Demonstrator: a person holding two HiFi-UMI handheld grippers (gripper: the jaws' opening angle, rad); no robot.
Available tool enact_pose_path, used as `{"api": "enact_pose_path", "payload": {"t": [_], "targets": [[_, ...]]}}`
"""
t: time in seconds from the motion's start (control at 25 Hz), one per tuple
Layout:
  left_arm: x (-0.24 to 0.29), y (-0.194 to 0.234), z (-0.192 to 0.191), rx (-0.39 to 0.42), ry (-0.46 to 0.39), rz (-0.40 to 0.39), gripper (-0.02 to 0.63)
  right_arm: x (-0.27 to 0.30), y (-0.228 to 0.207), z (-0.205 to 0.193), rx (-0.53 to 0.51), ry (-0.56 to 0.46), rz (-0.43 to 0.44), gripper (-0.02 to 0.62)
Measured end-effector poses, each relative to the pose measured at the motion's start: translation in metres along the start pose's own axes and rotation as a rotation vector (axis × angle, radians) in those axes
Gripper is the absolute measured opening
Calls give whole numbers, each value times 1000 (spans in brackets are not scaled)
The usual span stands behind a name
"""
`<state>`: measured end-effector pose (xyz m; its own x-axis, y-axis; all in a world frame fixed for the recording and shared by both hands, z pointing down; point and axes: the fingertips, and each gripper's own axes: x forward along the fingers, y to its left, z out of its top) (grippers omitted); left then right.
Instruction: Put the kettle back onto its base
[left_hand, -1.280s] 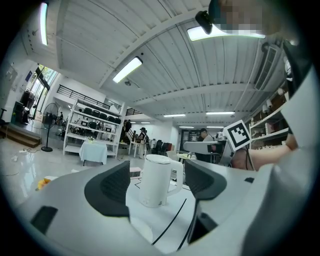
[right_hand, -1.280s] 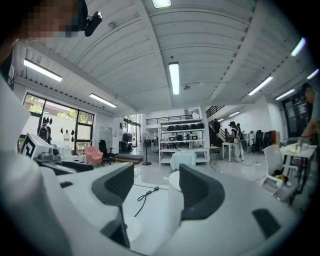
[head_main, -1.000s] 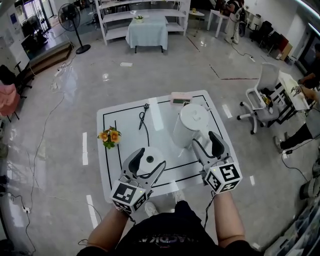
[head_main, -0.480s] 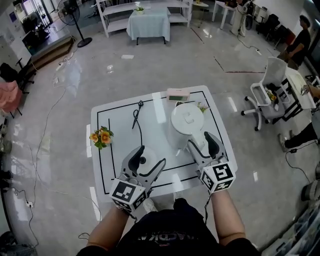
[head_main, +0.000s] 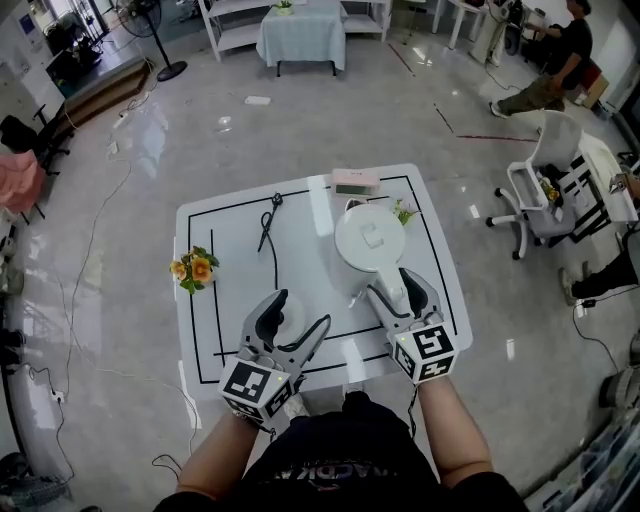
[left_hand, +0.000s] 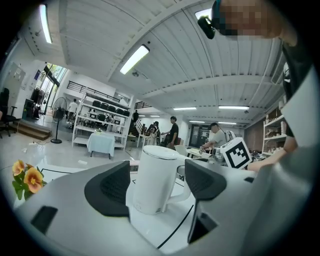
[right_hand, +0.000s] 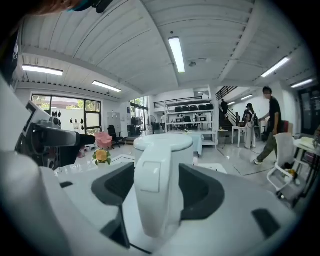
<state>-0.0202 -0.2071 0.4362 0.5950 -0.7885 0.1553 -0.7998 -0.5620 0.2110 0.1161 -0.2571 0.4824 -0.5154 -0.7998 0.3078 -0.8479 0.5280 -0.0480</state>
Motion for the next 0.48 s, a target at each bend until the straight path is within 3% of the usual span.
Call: {"api": "enact_pose_path", "payload": {"t": [0.28, 0.48], "targets": [[1, 0, -2, -14, -16, 28, 331, 7, 3, -9, -45, 32, 11, 262], [0, 0, -4, -26, -22, 45, 331, 6, -3, -9, -23, 25, 1, 181]]}}
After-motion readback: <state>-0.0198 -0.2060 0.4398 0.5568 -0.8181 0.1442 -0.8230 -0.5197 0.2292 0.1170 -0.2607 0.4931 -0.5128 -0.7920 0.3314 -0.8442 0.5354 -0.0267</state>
